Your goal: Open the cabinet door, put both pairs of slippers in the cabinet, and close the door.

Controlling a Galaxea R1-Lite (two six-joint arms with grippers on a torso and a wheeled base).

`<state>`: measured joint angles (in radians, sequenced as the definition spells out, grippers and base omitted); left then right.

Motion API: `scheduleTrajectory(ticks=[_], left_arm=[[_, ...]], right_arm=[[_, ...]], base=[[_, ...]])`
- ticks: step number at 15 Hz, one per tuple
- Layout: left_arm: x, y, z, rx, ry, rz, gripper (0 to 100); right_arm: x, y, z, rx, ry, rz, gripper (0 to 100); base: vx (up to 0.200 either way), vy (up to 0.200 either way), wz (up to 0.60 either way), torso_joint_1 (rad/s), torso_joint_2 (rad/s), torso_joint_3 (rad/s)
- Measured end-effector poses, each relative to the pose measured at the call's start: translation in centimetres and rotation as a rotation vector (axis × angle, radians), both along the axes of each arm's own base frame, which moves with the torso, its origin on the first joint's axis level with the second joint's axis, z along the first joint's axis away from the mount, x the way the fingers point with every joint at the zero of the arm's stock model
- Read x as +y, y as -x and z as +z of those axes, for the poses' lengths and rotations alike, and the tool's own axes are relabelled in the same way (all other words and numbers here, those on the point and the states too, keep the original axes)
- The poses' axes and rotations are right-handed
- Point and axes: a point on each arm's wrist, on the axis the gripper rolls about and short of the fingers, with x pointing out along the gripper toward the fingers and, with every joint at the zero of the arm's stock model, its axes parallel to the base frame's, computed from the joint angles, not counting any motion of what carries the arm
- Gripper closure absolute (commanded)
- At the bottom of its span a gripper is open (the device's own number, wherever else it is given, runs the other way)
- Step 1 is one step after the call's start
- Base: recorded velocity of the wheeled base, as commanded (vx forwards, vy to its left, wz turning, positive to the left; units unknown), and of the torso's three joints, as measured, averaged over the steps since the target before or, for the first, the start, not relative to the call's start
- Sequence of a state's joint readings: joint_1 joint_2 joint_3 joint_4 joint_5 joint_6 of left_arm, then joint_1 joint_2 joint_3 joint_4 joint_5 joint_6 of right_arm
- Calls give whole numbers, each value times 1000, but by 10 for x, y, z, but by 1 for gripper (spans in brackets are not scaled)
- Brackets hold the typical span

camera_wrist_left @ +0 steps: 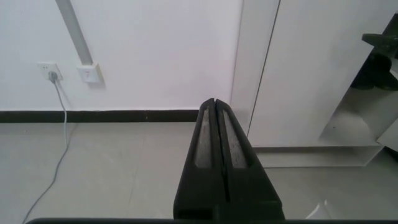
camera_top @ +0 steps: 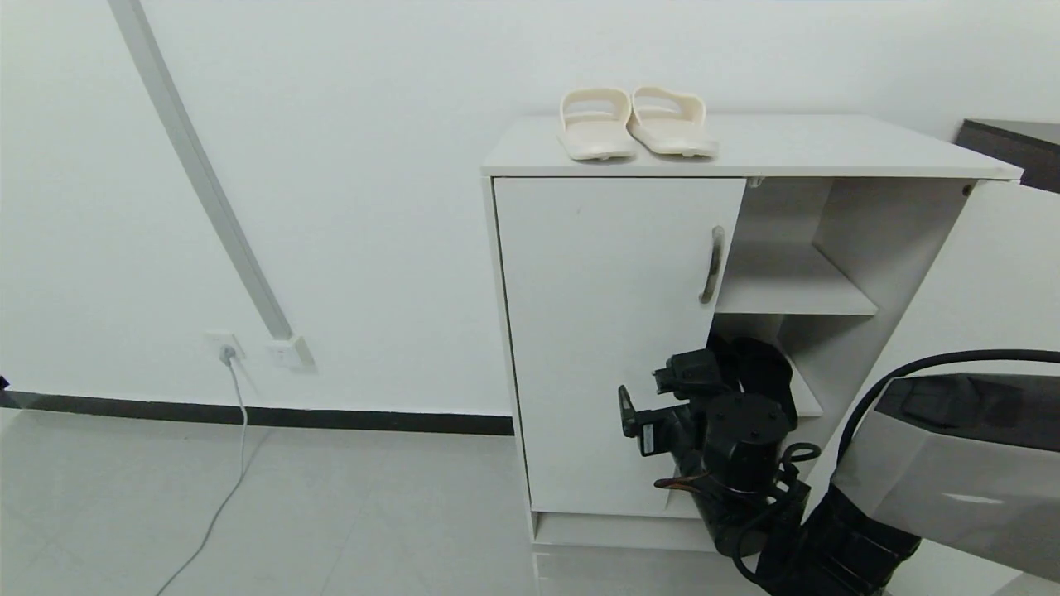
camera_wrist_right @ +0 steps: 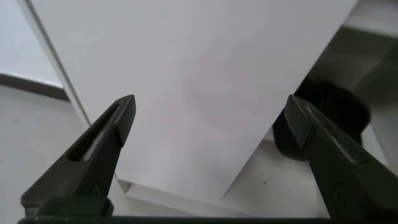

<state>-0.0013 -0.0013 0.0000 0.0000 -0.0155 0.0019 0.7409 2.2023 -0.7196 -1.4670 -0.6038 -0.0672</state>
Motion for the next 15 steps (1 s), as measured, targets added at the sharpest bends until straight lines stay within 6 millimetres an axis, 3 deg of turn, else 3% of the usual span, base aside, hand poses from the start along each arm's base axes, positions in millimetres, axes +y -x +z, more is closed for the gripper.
scheduleTrajectory(ticks=[15], left_arm=[[0, 0, 0, 0, 0, 0, 100]], right_arm=[[0, 0, 0, -4, -4, 0, 0]], base=[[0, 0, 0, 171, -489, -320]])
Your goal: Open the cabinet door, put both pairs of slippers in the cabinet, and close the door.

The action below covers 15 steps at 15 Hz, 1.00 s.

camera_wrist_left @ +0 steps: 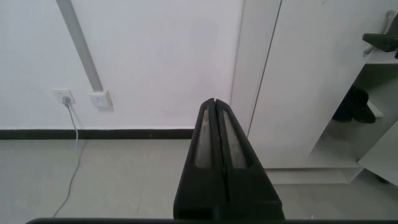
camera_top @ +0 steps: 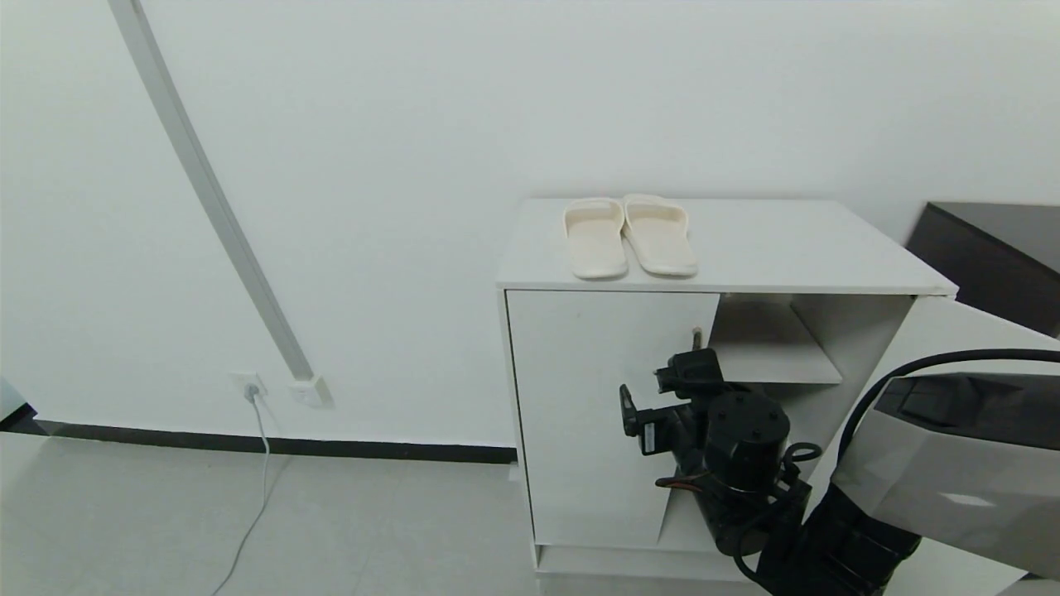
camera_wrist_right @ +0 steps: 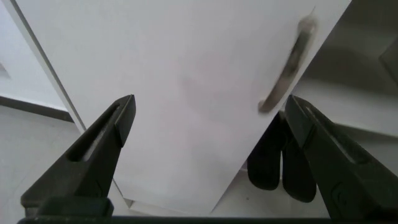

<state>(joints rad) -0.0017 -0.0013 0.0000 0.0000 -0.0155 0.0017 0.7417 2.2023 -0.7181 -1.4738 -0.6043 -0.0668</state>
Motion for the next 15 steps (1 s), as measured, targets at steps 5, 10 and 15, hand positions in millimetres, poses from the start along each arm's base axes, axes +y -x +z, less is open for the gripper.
scheduleTrajectory(ticks=[5, 10, 15], left_arm=[[0, 0, 0, 0, 0, 0, 100], [0, 0, 0, 0, 0, 0, 100], [0, 0, 0, 0, 0, 0, 100]], right_arm=[[0, 0, 0, 1, 5, -1, 0], [-1, 1, -3, 8, 13, 3, 0], [-1, 1, -4, -26, 18, 37, 0]], base=[[0, 0, 0, 236, -557, -321], [0, 0, 0, 259, -586, -328], [0, 0, 0, 75, -162, -88]])
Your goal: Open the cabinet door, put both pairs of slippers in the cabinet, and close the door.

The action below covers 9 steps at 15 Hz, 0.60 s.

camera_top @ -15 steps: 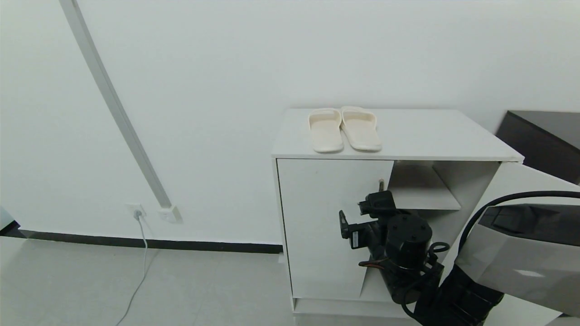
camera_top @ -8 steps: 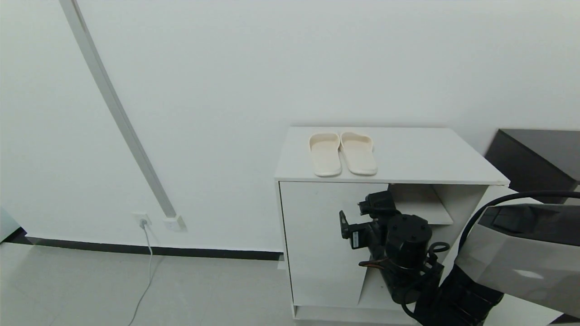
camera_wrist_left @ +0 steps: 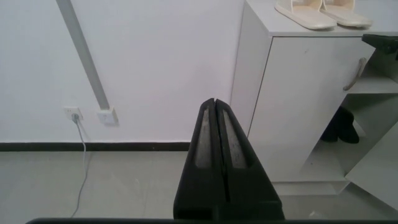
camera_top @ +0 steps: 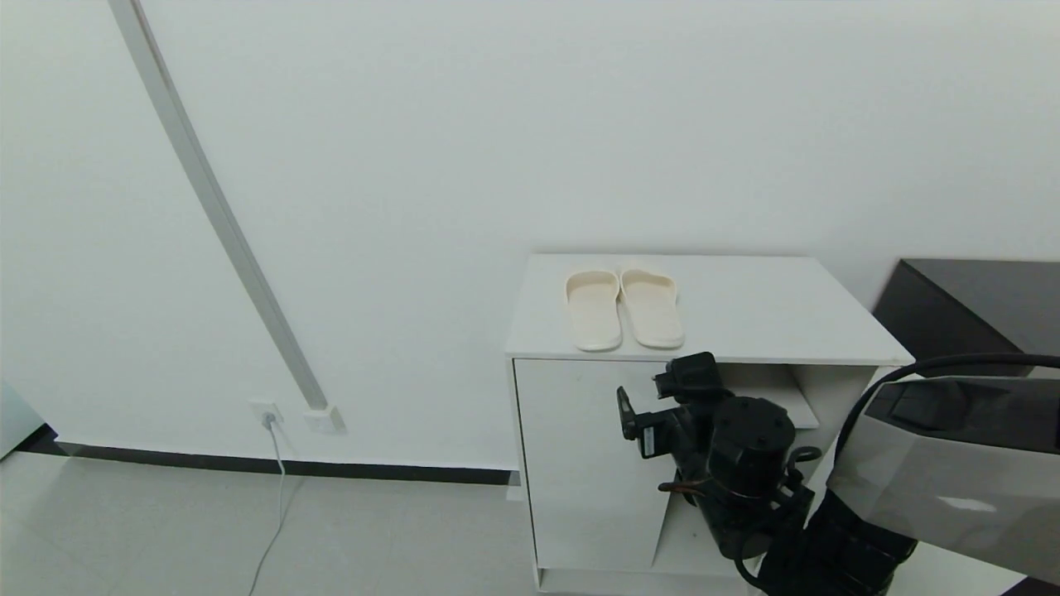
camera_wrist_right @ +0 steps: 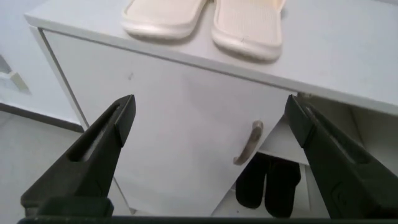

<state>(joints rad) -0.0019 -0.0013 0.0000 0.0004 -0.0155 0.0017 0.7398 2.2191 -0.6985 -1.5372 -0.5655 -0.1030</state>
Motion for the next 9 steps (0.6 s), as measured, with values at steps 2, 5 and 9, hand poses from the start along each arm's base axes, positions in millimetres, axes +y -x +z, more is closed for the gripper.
scheduleTrajectory(ticks=[2, 5, 9], left_arm=[[0, 0, 0, 0, -1, 0, 100], [0, 0, 0, 0, -2, 0, 100], [0, 0, 0, 0, -4, -1, 100]], right_arm=[[0, 1, -2, -9, 39, 11, 0], [3, 1, 1, 56, 80, 19, 0], [8, -6, 32, 233, 82, 3, 0]], base=[[0, 0, 0, 0, 0, 0], [0, 0, 0, 0, 0, 0], [0, 0, 0, 0, 0, 0]])
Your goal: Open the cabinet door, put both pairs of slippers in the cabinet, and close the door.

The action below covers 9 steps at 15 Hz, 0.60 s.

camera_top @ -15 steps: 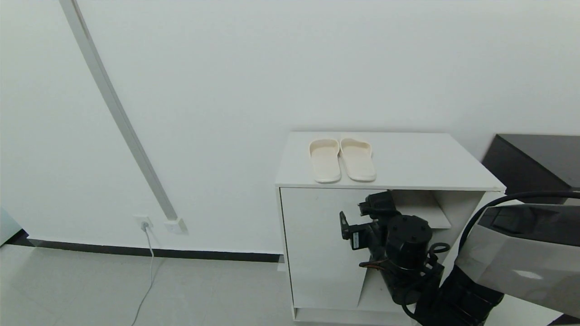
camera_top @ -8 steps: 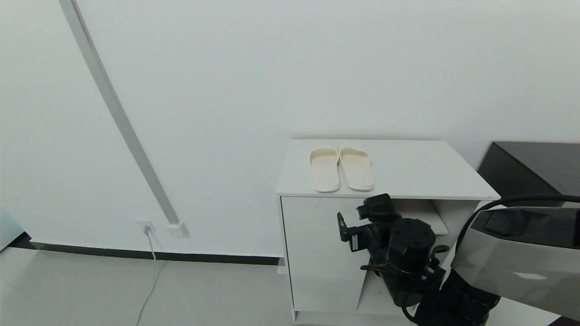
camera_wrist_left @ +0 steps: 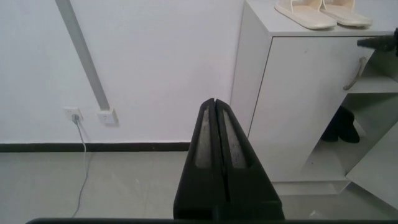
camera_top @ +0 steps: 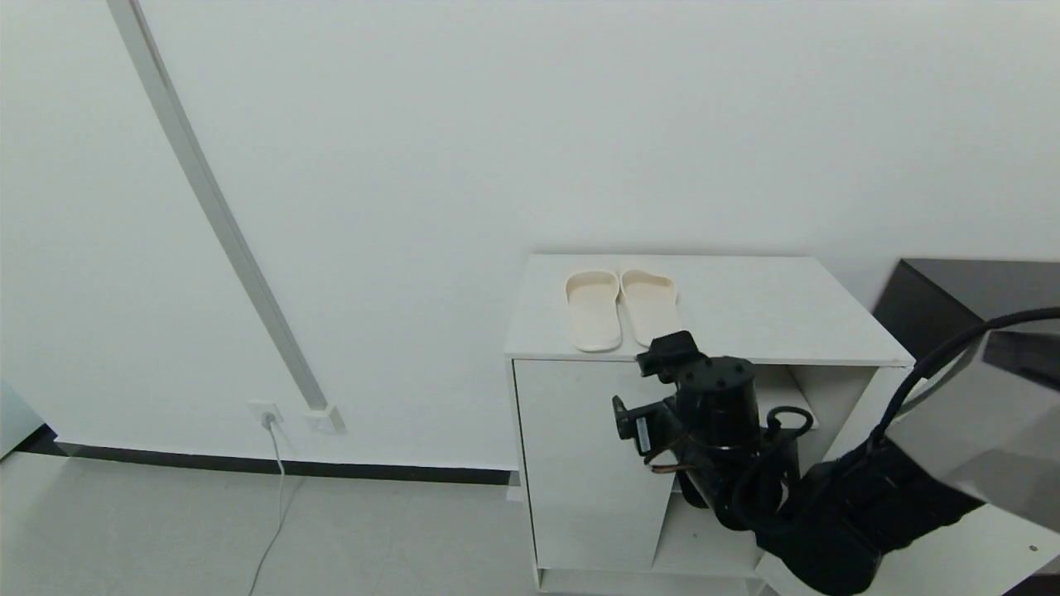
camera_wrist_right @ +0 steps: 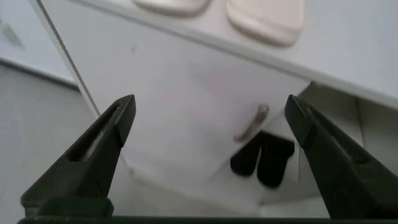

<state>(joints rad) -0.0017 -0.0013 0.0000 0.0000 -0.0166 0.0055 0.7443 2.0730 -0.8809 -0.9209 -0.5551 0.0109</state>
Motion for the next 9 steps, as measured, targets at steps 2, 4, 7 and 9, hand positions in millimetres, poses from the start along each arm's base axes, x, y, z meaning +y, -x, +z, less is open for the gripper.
scheduleTrajectory(ticks=[2, 4, 7, 9], left_arm=[[0, 0, 0, 0, 0, 0, 100], [0, 0, 0, 0, 0, 0, 100], [0, 0, 0, 0, 0, 0, 100], [0, 0, 0, 0, 1, 0, 100]], right_arm=[[7, -8, 38, 8, -106, -25, 0], [11, -12, 68, -24, -200, -39, 0], [13, -15, 76, -48, -225, -38, 0], [13, -16, 74, -46, -223, -40, 0]], base=[[0, 0, 0, 0, 0, 0], [0, 0, 0, 0, 0, 0], [67, 0, 0, 2, -1, 2], [200, 0, 0, -7, -5, 7]])
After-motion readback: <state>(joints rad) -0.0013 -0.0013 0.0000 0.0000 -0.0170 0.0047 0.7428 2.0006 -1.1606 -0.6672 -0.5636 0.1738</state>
